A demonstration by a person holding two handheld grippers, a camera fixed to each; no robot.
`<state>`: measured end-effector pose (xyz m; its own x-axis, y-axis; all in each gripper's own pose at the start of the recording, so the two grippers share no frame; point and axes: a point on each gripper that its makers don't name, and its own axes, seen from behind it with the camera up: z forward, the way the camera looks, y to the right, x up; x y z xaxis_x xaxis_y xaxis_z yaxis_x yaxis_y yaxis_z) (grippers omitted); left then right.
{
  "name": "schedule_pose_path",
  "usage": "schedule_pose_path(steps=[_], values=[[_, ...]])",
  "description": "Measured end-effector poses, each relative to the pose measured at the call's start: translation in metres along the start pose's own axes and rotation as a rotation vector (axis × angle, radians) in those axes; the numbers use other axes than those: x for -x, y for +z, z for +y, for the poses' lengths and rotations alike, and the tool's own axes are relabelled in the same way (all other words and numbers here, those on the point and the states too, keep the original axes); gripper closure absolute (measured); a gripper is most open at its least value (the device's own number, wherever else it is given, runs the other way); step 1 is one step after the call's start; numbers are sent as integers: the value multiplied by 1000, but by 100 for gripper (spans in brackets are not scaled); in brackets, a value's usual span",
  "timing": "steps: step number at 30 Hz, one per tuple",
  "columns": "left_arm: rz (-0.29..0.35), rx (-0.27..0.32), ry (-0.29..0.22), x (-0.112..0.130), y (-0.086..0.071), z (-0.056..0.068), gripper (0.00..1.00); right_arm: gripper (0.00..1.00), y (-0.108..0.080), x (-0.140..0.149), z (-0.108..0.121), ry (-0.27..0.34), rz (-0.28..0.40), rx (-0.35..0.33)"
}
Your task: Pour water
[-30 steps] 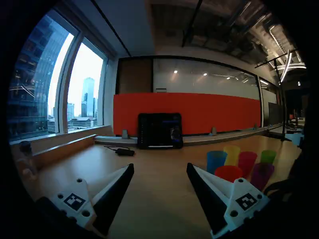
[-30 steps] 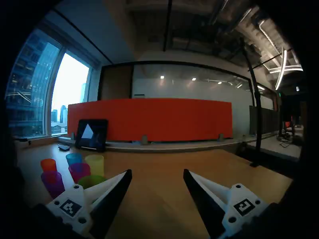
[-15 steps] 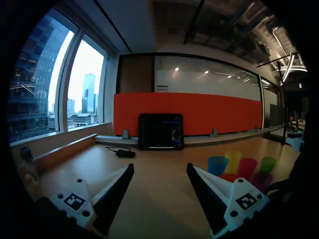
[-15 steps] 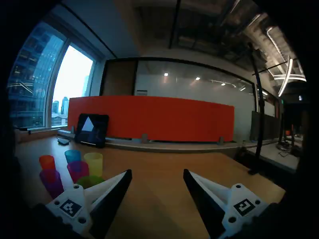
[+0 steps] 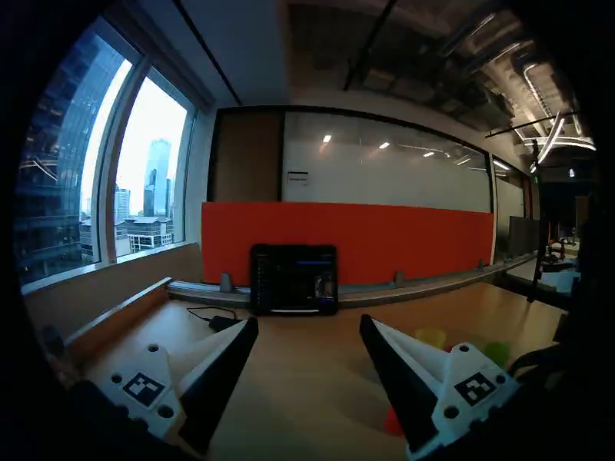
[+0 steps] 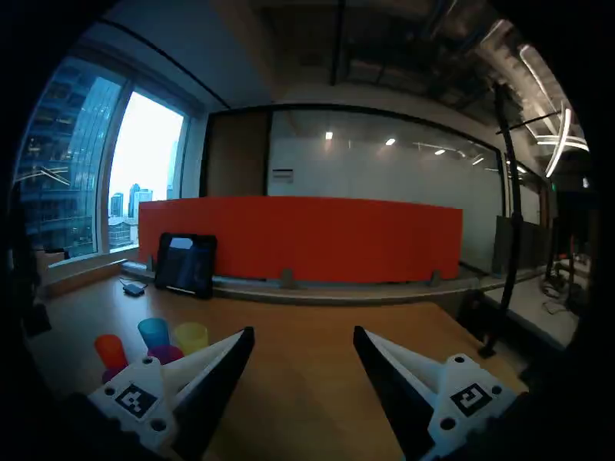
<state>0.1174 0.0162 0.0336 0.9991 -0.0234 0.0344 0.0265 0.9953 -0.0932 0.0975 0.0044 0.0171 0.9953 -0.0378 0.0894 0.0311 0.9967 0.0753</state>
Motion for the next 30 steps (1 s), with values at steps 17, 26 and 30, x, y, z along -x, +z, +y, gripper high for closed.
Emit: schedule_pose_path(steps=[17, 26, 30], values=[[9, 85, 44, -86, 11, 19, 2, 0, -1, -106, -5, 14, 42, -64], [-7, 144, 37, -92, 15, 30, 2, 0, -3, -113, -14, 26, 32, -119], [-11, 177, 42, -93, 17, 34, 2, 0, -5, -113, -19, 29, 31, -165]])
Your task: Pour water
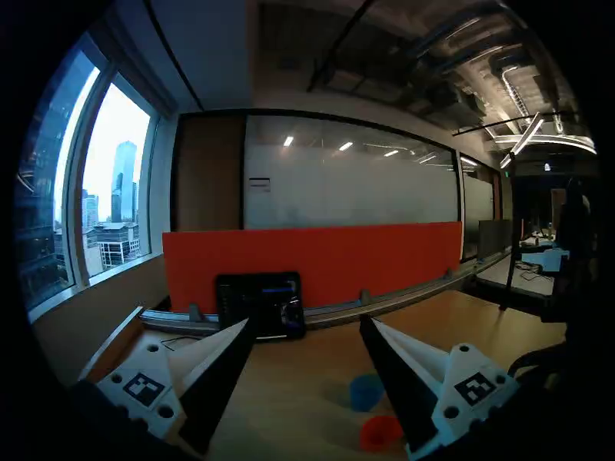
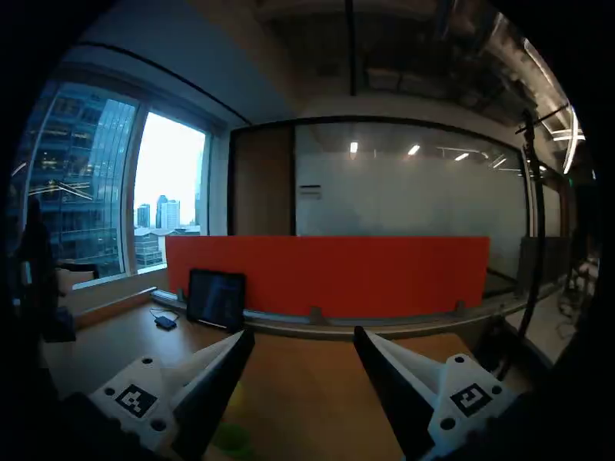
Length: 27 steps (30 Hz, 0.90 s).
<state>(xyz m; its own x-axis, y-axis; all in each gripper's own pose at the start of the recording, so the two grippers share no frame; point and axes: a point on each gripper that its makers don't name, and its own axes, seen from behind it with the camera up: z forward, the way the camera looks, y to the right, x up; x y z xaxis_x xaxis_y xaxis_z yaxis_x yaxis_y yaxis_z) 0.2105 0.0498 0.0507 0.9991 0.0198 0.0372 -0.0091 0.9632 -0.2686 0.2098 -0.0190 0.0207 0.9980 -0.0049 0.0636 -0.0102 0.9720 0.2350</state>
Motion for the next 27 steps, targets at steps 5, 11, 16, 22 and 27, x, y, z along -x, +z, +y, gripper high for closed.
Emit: schedule_pose_path(steps=[5, 11, 16, 22, 27], values=[[-12, 42, 15, 0, 3, 5, 2, 0, -3, -1, -10, 10, -8, -73], [-13, 102, 15, -3, 7, 13, 2, 0, -9, -1, -30, 16, -20, -183], [-24, 139, 17, 0, 10, 18, 2, 0, -10, -1, -41, 8, -28, -240], [-41, 175, 39, 4, 13, 25, 1, 0, -11, -4, -52, -5, -30, -282], [-58, 212, 42, 9, 16, 31, 2, 0, -11, -5, -60, 7, -36, -319]])
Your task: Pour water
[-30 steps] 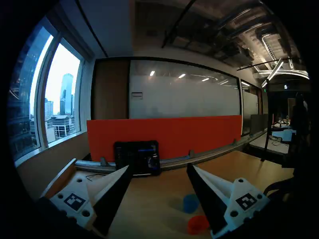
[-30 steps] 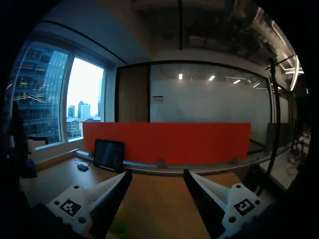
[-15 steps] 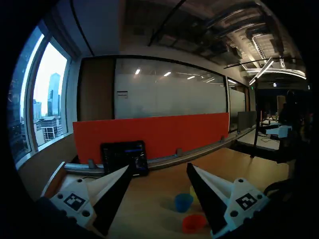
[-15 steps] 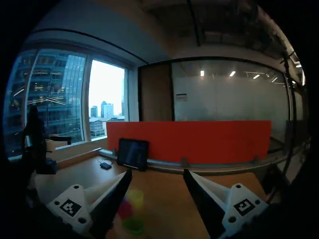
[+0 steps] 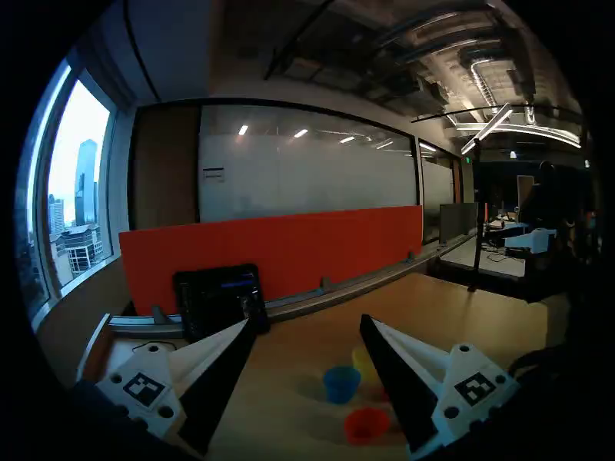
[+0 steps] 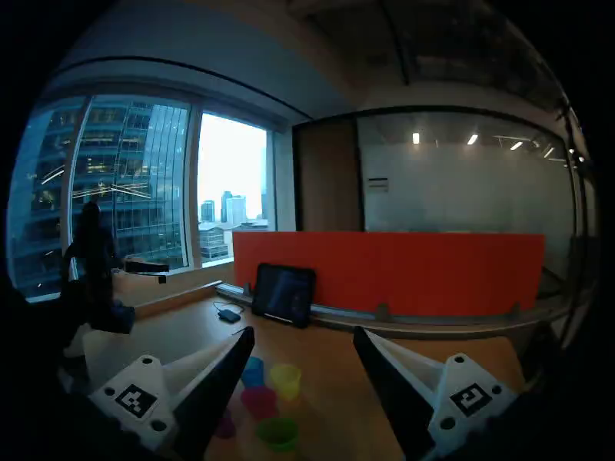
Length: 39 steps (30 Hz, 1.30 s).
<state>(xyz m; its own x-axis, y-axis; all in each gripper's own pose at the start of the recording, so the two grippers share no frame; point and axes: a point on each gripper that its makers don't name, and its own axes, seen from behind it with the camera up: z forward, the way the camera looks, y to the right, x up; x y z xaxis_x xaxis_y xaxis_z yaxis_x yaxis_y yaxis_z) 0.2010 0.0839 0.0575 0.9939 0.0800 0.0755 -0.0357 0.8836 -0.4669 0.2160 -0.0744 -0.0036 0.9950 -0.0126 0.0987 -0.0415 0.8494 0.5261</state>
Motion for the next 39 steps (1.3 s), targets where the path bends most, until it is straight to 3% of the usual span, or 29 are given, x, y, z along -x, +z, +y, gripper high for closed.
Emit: schedule_pose_path(steps=[17, 39], values=[[-68, 134, 28, 28, 22, 16, 2, 0, 8, 25, -22, -36, -86, -119], [-243, 268, 64, 93, 64, 36, 1, 0, 16, 93, -36, -120, -267, -235]])
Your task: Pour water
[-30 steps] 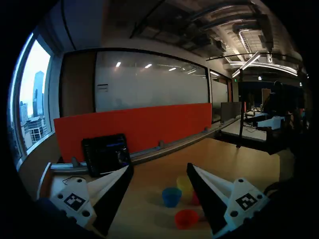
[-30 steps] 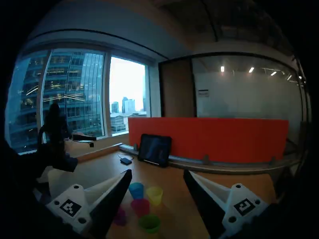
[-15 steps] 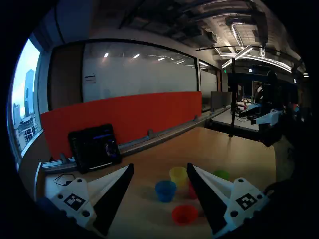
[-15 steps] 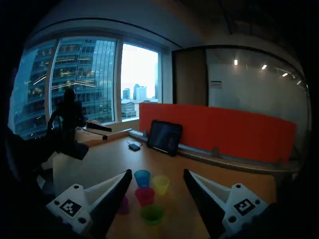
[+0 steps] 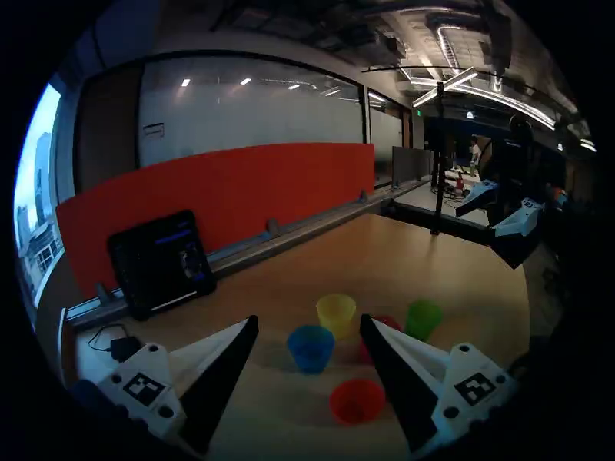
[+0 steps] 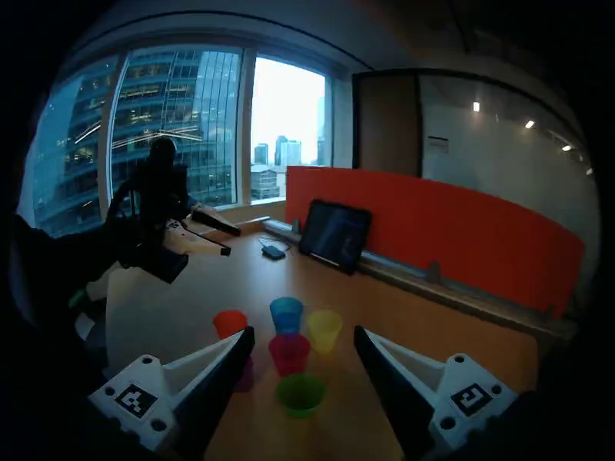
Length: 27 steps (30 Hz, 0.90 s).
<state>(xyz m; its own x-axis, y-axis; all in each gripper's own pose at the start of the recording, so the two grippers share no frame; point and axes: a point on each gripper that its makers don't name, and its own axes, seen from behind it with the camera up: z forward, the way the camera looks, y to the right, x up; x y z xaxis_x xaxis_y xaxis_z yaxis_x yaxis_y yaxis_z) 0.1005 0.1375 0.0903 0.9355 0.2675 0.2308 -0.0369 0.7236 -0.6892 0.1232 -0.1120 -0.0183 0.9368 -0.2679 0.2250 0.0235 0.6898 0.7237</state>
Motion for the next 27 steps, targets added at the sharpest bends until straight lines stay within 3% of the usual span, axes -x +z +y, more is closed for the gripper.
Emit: schedule_pose_path(steps=[16, 27], values=[[-154, 78, 43, 49, 49, 5, 2, 0, 24, 56, 7, -16, -116, -22], [-249, 119, 51, 80, 74, 8, 2, 0, 35, 87, 7, -43, -182, -36]])
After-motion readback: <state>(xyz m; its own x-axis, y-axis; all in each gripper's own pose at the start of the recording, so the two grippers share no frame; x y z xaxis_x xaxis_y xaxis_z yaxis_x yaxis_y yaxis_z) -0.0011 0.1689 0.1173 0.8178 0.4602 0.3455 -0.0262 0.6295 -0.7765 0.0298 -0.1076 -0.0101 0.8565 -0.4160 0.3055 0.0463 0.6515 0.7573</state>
